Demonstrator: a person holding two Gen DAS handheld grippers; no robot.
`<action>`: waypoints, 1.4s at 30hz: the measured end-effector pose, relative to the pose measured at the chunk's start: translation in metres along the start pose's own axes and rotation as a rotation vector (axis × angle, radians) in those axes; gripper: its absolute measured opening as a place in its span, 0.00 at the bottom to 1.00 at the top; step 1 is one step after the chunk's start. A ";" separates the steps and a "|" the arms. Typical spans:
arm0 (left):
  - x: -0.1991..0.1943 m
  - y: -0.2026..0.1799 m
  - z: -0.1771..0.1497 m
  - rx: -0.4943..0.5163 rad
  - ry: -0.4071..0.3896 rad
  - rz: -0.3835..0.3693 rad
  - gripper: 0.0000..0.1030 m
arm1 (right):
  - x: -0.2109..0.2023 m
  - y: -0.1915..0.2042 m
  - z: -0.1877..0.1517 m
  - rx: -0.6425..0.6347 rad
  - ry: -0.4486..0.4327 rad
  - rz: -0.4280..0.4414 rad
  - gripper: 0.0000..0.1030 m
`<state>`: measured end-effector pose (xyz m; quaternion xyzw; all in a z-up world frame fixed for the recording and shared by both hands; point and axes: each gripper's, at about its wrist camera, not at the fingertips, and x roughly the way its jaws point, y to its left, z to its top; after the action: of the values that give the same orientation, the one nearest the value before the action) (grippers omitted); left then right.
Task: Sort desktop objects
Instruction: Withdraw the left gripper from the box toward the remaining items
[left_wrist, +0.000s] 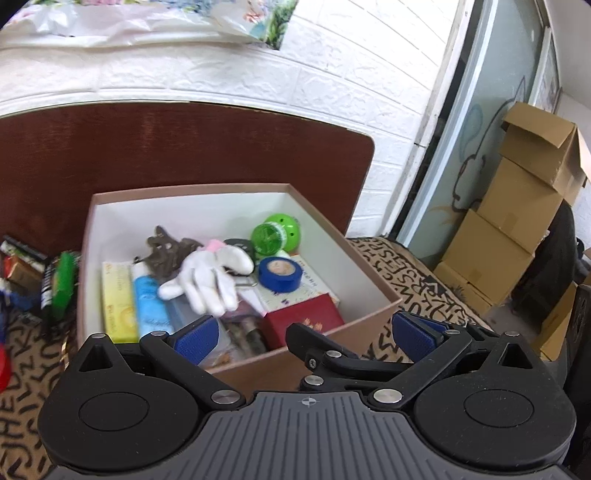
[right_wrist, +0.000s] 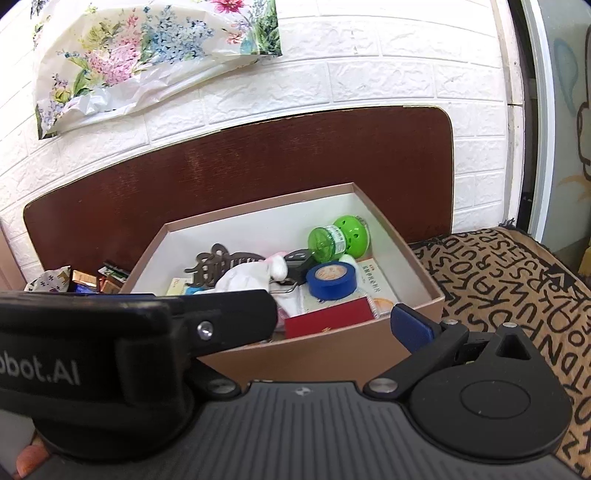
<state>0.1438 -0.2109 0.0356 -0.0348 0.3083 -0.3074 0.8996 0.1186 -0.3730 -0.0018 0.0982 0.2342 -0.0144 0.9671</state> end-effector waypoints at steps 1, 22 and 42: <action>-0.005 0.000 -0.002 0.002 0.001 0.001 1.00 | -0.002 0.003 -0.001 0.001 0.008 0.001 1.00; -0.122 0.073 -0.074 -0.087 -0.029 0.180 1.00 | -0.041 0.124 -0.057 -0.106 0.108 0.132 1.00; -0.166 0.143 -0.106 -0.236 -0.022 0.261 1.00 | -0.032 0.206 -0.089 -0.189 0.175 0.239 1.00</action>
<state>0.0553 0.0134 0.0023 -0.1032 0.3340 -0.1495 0.9249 0.0651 -0.1539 -0.0273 0.0348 0.3044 0.1311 0.9428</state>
